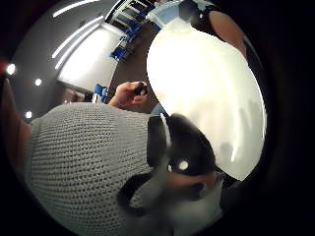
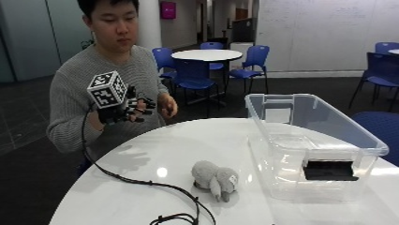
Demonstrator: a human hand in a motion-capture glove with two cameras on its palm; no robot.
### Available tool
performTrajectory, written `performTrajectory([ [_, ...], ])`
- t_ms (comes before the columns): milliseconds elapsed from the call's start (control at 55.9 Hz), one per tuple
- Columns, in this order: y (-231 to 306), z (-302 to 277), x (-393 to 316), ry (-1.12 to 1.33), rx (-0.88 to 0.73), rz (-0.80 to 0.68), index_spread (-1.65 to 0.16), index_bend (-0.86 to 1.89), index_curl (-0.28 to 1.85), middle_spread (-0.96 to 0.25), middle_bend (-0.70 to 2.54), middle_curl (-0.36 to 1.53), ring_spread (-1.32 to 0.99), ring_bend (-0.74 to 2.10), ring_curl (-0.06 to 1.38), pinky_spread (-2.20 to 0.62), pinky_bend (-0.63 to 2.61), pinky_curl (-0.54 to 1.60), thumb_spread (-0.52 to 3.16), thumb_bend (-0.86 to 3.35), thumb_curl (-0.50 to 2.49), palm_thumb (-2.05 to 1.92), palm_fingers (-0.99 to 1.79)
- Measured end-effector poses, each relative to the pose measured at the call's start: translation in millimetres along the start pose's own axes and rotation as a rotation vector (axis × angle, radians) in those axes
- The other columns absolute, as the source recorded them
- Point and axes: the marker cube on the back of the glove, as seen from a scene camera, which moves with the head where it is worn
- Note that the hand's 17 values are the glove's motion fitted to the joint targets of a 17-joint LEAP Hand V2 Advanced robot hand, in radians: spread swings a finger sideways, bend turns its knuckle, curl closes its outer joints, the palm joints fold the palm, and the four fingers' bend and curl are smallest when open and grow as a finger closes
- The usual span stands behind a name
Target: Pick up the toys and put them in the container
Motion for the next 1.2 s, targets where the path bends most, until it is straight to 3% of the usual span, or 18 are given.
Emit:
performTrajectory([
  [107, -1.9, 1.7, -0.8, 0.008, 0.000, 0.014, -0.25, 0.26, 0.11, -0.13, 0.16, 0.05, -0.12, 0.26, 0.07, 0.01, 0.47, 0.15, 0.84, 0.04, 0.04, 0.04, 0.27],
  [232, -1.4, -0.3, -0.4, 0.025, -0.004, 0.040, -0.32, 0.26, 0.17, -0.17, 0.17, 0.08, -0.17, 0.28, 0.10, 0.02, 0.49, 0.19, 1.15, 0.04, 0.08, 0.02, 0.23],
  [644, -14.8, -4.0, 13.7, 0.061, -0.028, 0.088, -0.39, 0.27, 0.29, -0.20, 0.18, 0.17, -0.21, 0.33, 0.15, 0.02, 0.54, 0.26, 1.43, 0.00, 0.18, -0.01, 0.17],
  [787, -80.8, -23.0, 46.2, 0.163, -0.018, 0.102, -0.40, 0.25, 0.31, -0.20, 0.18, 0.20, -0.21, 0.34, 0.17, 0.03, 0.55, 0.27, 1.45, -0.01, 0.20, -0.01, 0.15],
  [983, -233.5, -53.3, 153.9, 0.194, -0.038, 0.310, -0.39, 0.18, 0.33, -0.19, 0.15, 0.21, -0.20, 0.35, 0.19, 0.03, 0.65, 0.32, 1.45, -0.01, 0.23, 0.00, 0.07],
  [1198, -285.8, -26.1, 198.1, 0.209, -0.152, 0.401, -0.39, 0.19, 0.35, -0.18, 0.16, 0.22, -0.18, 0.38, 0.21, 0.03, 0.73, 0.34, 1.45, 0.00, 0.26, 0.04, 0.02],
])
